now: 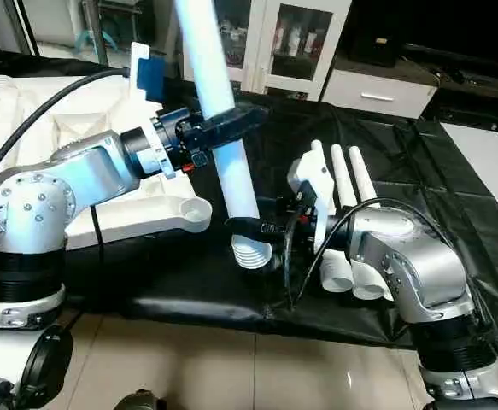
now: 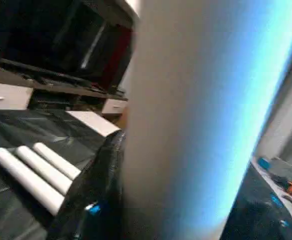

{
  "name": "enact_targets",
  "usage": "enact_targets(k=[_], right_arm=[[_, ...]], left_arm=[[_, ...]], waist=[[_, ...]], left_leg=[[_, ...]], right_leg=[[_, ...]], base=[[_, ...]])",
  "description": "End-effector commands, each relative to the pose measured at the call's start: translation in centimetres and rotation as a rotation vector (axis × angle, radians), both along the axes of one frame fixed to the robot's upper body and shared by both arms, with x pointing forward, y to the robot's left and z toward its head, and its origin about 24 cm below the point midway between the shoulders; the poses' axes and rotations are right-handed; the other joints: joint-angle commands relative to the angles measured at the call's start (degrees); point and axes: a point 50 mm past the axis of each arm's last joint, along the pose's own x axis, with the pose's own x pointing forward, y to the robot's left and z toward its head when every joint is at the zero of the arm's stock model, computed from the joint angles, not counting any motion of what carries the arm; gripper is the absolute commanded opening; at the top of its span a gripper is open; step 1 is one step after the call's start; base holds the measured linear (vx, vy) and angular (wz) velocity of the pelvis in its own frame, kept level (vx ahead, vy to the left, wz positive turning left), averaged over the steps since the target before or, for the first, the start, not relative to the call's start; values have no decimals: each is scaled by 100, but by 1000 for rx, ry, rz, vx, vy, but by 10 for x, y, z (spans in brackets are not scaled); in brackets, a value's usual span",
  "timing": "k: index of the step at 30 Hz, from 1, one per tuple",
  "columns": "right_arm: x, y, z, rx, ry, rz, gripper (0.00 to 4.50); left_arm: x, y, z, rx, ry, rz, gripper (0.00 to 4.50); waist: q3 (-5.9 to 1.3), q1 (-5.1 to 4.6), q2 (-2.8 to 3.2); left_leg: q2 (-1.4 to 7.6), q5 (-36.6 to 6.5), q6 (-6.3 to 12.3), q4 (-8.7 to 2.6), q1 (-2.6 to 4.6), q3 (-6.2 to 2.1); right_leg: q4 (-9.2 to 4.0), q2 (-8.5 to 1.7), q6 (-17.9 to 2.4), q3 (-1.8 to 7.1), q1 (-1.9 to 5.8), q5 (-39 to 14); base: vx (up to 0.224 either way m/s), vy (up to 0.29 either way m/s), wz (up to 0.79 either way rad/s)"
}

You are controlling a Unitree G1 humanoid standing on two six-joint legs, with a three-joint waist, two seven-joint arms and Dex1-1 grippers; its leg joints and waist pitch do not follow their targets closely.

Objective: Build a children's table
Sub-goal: Pick table leg

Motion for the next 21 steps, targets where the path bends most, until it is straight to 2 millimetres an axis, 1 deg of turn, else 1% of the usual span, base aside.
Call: enact_targets(k=[1, 4, 5, 6, 8, 9, 10, 11, 12, 13, 15, 16, 18, 19, 20, 21], right_arm=[[1, -5, 7, -3, -27, -14, 185], [3, -5, 7, -8, -50, -31, 185], [4, -6, 8, -11, -62, -41, 185], [4, -6, 8, -12, -65, -45, 220], [8, -6, 8, -7, -85, -87, 255], [11, -5, 9, 4, -94, -114, 255], [12, -5, 10, 10, -101, -130, 272], [12, -5, 10, 10, -101, -130, 272], [13, -4, 11, 14, -107, -140, 282], [15, -3, 13, 13, -124, -169, 297], [18, 1, 14, 9, -137, -206, 305], [20, 3, 14, 7, -140, -222, 326], [25, 9, 11, -28, -165, -295, 340], [25, 9, 11, -28, -165, -295, 348], [31, 17, 8, -59, -186, -367, 358], [33, 21, 5, -78, -197, -385, 358]], left_arm=[[3, 0, 6, -3, -9, 30, 194], [6, 1, 7, -11, -5, 58, 189], [7, 2, 8, -15, -2, 65, 186], [7, 2, 8, -16, -1, 68, 185], [10, 3, 8, -11, 7, 110, 183], [14, 4, 8, 13, 8, 163, 183], [16, 4, 7, 36, 7, 205, 182], [16, 4, 7, 36, 7, 205, 182], [18, 4, 7, 55, 5, 238, 181], [22, 3, 8, 91, -9, 311, 180], [25, 2, 10, 108, -18, 367, 180], [26, 2, 11, 108, -17, 385, 180], [26, -1, 13, 113, -19, 403, 180], [26, -1, 13, 113, -19, 403, 180], [25, -5, 13, 114, -18, 405, 180], [25, -6, 13, 113, -14, 408, 180]], waist=[[-434, 9, 49], [-436, 18, 56], [-434, 16, 50], [-435, 15, 48], [-434, 9, 61], [-434, 9, 61], [-436, -6, 44], [-434, -9, 43], [-436, 4, 50], [-440, -11, 49], [-441, -12, 48], [-445, -13, 53], [-448, -8, 49], [-453, -5, 53], [-452, -21, 50], [-444, -41, 55]], left_leg=[[175, -970, -286, -429, 181, -28], [179, -975, -300, -430, 185, -30], [178, -975, -305, -431, 183, -30], [175, -969, -306, -428, 182, -29], [179, -999, -318, -431, 179, -32], [179, -999, -318, -431, 179, -32], [172, -1024, -328, -429, 176, -33], [172, -1024, -325, -430, 179, -36], [181, -1010, -335, -432, 183, -39], [183, -936, -333, -431, 178, -45], [179, -916, -334, -427, 182, -40], [174, -861, -345, -423, 181, -42], [172, -792, -368, -422, 181, -41], [169, -749, -389, -419, 180, -41], [164, -719, -438, -418, 176, -35], [149, -730, -464, -424, 161, -33]], right_leg=[[-342, -197, -1220, 79, 197, -261], [-340, -201, -1221, 79, 197, -269], [-341, -199, -1216, 78, 196, -270], [-340, -198, -1217, 78, 196, -265], [-344, -206, -1208, 78, 194, -301], [-344, -206, -1208, 78, 194, -301], [-358, -201, -1139, 79, 192, -350], [-359, -201, -1116, 80, 193, -386], [-358, -208, -1092, 82, 199, -406], [-353, -199, -1040, 78, 194, -326], [-355, -198, -1030, 81, 190, -312], [-344, -197, -1045, 76, 191, -238], [-336, -193, -1076, 73, 189, -155], [-327, -191, -1087, 72, 186, -112], [-325, -197, -1108, 69, 178, -85], [-329, -187, -1100, 68, 175, -137]], base=[[0, 0, 0], [0, 0, 0], [0, 0, 0], [0, 0, 0], [0, 0, 0], [0, 0, 0], [0, 0, 0], [0, 0, 0], [0, 0, 0], [0, 0, 0], [0, 0, 0], [0, 0, 0], [0, 0, 0], [0, 0, 0], [0, 0, 0], [0, 0, 0]])
